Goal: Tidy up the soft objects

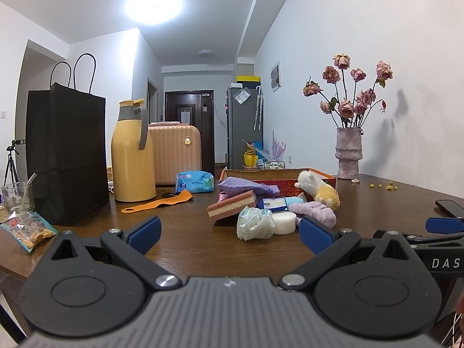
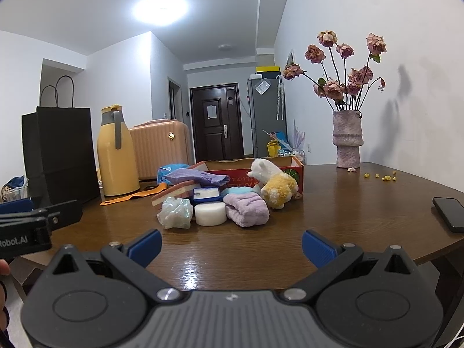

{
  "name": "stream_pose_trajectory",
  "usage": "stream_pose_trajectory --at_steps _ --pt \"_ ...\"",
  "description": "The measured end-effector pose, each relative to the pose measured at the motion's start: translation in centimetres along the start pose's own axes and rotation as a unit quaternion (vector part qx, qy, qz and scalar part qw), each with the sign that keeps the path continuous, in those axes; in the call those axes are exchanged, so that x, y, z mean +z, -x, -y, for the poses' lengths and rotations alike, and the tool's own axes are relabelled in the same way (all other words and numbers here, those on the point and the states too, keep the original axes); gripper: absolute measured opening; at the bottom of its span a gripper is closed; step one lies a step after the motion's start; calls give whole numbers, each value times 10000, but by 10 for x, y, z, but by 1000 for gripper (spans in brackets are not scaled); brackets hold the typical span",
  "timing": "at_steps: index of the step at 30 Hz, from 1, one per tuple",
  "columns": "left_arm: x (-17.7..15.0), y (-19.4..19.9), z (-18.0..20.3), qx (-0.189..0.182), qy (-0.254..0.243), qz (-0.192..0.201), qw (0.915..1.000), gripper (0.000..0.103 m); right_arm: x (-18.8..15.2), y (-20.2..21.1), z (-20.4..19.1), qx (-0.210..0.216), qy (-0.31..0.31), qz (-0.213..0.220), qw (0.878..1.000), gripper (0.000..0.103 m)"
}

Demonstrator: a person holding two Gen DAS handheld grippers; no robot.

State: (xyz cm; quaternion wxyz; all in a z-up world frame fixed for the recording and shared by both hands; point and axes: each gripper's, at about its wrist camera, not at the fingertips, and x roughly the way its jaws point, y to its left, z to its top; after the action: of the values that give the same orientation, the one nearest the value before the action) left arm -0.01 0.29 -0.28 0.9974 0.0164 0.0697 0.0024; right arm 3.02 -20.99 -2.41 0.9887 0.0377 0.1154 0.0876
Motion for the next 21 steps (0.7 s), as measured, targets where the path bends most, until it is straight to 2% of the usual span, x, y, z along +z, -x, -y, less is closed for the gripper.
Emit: stream_pose_trajectory --at_steps 6,12,17,21 --pt "-3 -8 -4 -38 44 -82 9999 103 -3 -8 5 -90 -35 -15 10000 103" --pt "-1 -40 -14 -37 190 -325 9993 103 0 -36 17 -301 -185 28 9994 103" --pt "6 -77 -22 16 279 -454 9986 103 18 -79 24 -107 -114 -289 9995 103" --pt "22 -119 -35 -410 642 -679 9948 103 43 -117 27 271 -206 -432 9985 103"
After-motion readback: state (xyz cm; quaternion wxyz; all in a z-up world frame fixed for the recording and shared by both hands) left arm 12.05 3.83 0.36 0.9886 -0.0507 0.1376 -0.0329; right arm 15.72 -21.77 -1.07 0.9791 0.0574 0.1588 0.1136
